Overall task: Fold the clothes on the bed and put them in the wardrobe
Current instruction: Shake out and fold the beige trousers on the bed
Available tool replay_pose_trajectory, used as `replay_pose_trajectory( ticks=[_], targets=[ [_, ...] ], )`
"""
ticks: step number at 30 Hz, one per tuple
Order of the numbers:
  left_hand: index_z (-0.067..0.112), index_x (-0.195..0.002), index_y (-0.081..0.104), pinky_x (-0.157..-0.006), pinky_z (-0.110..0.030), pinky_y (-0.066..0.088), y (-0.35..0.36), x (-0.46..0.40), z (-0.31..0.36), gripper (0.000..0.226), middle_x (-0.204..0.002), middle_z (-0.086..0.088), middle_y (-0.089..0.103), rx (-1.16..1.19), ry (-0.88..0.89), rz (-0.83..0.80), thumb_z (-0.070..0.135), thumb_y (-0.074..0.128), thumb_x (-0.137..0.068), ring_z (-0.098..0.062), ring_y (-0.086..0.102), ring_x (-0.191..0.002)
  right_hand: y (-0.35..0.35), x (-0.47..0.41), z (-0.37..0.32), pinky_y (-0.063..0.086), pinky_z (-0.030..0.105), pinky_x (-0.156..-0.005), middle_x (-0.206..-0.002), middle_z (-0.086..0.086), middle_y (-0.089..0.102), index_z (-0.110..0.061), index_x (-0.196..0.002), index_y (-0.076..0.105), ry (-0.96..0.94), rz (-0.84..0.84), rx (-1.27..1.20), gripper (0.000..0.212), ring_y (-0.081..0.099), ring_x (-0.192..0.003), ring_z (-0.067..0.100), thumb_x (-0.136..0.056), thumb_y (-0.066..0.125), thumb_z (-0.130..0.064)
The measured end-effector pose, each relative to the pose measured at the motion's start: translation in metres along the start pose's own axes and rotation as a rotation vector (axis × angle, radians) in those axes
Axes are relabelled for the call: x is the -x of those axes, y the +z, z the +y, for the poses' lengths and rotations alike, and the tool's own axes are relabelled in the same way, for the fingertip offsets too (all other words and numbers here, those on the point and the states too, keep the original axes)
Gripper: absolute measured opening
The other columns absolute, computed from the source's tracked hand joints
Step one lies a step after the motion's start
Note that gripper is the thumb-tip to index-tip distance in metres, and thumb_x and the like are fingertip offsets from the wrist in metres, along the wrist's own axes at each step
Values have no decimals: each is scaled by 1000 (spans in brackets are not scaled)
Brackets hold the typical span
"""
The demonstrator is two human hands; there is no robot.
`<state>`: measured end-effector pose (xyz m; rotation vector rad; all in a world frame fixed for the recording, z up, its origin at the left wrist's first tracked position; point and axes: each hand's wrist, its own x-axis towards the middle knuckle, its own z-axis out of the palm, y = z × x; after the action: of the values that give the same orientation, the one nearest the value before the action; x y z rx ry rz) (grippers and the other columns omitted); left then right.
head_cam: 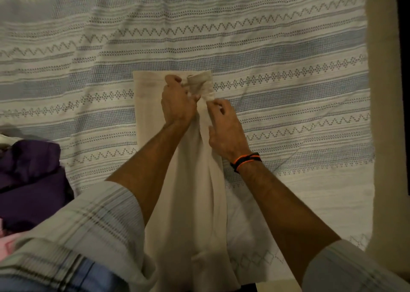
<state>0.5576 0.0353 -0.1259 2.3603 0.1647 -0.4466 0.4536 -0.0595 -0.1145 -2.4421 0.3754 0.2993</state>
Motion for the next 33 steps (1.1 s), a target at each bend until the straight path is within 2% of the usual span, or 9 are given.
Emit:
replay_pose_trajectory(
  ticks=[4,7,11,14,19,22,25,29,33],
  targets=[
    [8,-107,59,-78,-32,51,-7,8,-5,26,-110,-10,58,-107,495,96,15,67,-83,-20,57,-95,-1,-20,9,35,41,-112,-162,10,17,-7,-152,25,-75,-139,322,87,29,-140,30,-83,75,-21],
    [10,-121,62,-91,-32,47,-3,10,-13,35,-127,-10,57,-194,651,-8,24,58,-89,-26,53,-111,-7,-32,14,34,42,-109,-164,6,9,-9,-156,14,-91,-208,371,98,24,-141,30,-82,75,-35],
    [27,-153,24,-102,-46,39,2,5,-25,64,-163,-4,12,-705,533,-158,42,52,-97,-34,33,-135,-17,-45,13,31,47,-109,-165,8,-5,-13,-157,3,-62,-306,451,107,21,-139,34,-82,73,-45],
    [35,-155,14,-104,-48,35,-4,7,-21,67,-164,-9,-3,-748,464,-212,52,43,-98,-37,26,-138,-22,-55,9,34,46,-111,-161,12,13,-11,-155,19,-22,-250,244,94,28,-138,34,-83,72,-39],
    [29,-136,56,-106,-47,39,-21,-12,-28,52,-157,-10,28,-294,370,-257,42,65,-86,-30,38,-135,-17,-71,-3,49,42,-95,-125,12,52,-6,-127,50,270,54,-278,52,55,-110,25,-83,74,-22],
    [17,-115,70,-100,-27,40,-39,-21,-35,34,-131,-9,56,-109,238,52,29,65,-84,-25,53,-119,-11,-81,-8,52,42,-94,-121,12,61,-7,-124,48,394,39,-334,58,60,-109,28,-80,79,-27],
    [11,-121,58,-97,-25,40,-60,-29,-45,46,-125,-10,56,-113,-20,241,21,74,-79,-25,53,-114,-8,-87,-9,53,37,-92,-118,7,61,-11,-120,51,489,62,-413,57,61,-106,23,-77,81,-31],
    [9,-125,46,-94,-34,51,-75,-44,-56,82,-125,-7,56,-48,-234,44,31,90,-60,-20,57,-110,-12,-91,-7,52,27,-78,-91,-4,66,-17,-102,68,489,53,-404,33,63,-89,14,-75,81,-31],
    [9,-118,64,-87,-41,58,-78,-56,-57,88,-114,-7,67,67,-323,-164,43,88,-40,-23,65,-102,-17,-89,-9,55,26,-75,-85,-4,71,-16,-94,76,464,46,-448,17,67,-85,12,-80,78,-26]
  ],
)
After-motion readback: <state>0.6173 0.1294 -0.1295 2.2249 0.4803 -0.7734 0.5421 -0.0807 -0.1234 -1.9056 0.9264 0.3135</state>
